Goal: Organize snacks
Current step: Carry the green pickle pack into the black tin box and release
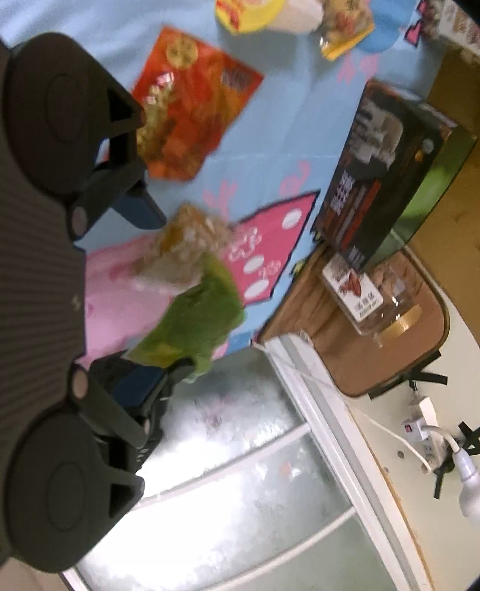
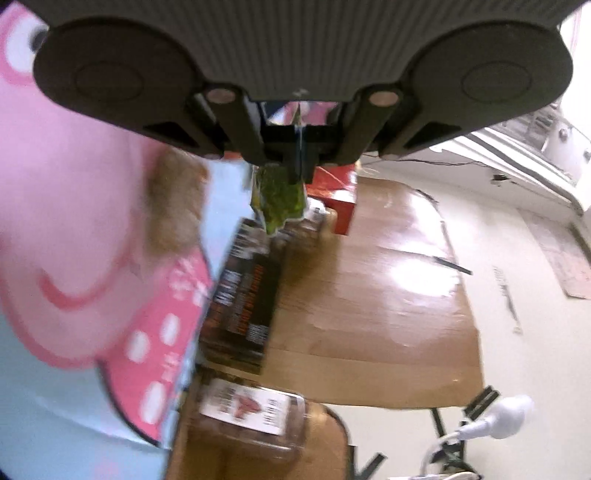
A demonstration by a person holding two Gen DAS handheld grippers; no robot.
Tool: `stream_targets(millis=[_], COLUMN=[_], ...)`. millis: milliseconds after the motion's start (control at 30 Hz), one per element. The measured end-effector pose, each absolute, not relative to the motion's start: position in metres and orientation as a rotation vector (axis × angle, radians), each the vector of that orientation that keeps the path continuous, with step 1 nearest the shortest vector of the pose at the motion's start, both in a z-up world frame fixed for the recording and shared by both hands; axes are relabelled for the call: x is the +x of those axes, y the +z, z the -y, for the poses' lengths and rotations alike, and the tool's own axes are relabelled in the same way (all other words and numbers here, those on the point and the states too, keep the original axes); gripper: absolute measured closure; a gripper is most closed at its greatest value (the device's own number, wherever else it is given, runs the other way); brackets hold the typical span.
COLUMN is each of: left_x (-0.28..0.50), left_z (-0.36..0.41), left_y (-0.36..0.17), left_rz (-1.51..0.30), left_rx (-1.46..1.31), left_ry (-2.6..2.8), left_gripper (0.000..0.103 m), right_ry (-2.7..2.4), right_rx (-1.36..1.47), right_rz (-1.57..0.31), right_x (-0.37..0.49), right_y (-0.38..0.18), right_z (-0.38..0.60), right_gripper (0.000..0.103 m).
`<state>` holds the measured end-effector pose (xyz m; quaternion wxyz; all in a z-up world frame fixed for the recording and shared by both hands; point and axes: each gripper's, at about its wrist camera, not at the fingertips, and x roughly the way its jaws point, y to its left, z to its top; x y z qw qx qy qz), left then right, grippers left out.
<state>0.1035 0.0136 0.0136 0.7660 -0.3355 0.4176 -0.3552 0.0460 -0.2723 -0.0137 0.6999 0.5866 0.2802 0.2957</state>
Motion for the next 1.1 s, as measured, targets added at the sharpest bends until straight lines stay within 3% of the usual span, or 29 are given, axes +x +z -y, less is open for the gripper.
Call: stream_targets(millis=[33,167,233,600,700,833,1100], left_x=[0.106,0.125,0.139,0.238,0.256,0.258,0.199], left_z=[-0.013,-0.014,-0.018,-0.041,-0.039,-0.042,-0.03], left_y=[0.015,0.032,0.044,0.074,0.066,0.059,0.053], left_rz=[-0.899,-0.834,-0.792,-0.708,-0.729,-0.724,-0.738], left_rx=[-0.746,-0.778,-0.76,-0.71,-0.683,-0.661,-0.59], left_ry=[-0.782,-0.818,-0.795,-0.53,-0.458,-0.433,-0.576], left_gripper=[0.026,0.062,0.067,0.069,0.069,0.065,0.063], right_ry=[0.67,0.72,0.722,0.661,0.58,0.502,0.495], right_rx=[1.302,1.263,1.203,0.995,0.844,0.671,0.711], right_rz=[-0.618,-0.611,-0.608,-0.555,-0.56,-0.573,-0.607], right_x=[0.051,0.079,0.097,0.226,0.241,0.234,0.158], right_y=[-0.009,0.01,0.022,0.049,0.046,0.049,0.045], right_z=[0.27,0.258,0.25,0.205,0.19,0.185,0.258], right_gripper=[0.1,0.1,0.1,0.1,0.09,0.068,0.065])
